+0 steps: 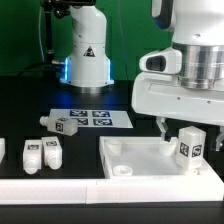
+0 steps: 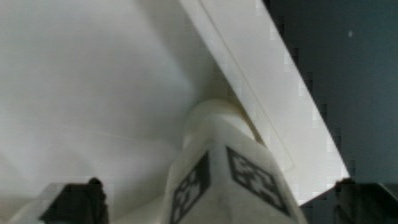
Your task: Assemble one leg
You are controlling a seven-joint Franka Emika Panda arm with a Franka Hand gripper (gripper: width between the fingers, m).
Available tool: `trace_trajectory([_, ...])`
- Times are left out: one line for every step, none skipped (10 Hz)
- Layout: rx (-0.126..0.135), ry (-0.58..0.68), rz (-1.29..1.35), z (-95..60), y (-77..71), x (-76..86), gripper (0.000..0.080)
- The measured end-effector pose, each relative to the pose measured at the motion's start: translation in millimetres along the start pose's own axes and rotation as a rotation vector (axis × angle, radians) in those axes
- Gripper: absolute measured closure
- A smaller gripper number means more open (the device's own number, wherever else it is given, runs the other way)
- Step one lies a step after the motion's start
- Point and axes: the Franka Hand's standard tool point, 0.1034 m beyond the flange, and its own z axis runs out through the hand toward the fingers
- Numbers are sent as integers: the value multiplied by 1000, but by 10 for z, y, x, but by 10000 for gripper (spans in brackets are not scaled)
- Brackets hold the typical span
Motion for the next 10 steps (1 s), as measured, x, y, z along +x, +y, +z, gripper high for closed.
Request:
trace_trajectory([-11,6,-149,-8,10,11,151])
trace_trajectory([-28,15,-360,-39,4,23,151])
trace_trajectory([-30,19,-488,-59,-14,38,151])
trace_trajectory([-33,20,-507,-63,-17,44,151])
trace_trajectory([-35,20,-463,-56,-9,43,151])
trace_trajectory([-36,20,-461,-55,-5,45,239])
trace_trajectory([-35,21,-409,-52,-5,44,239])
trace_trajectory([-34,21,-333,-48,-5,42,422])
trace_trajectory([-33,22,-268,-46,-6,41,512])
trace_trajectory([-32,22,-210,-45,-7,39,512])
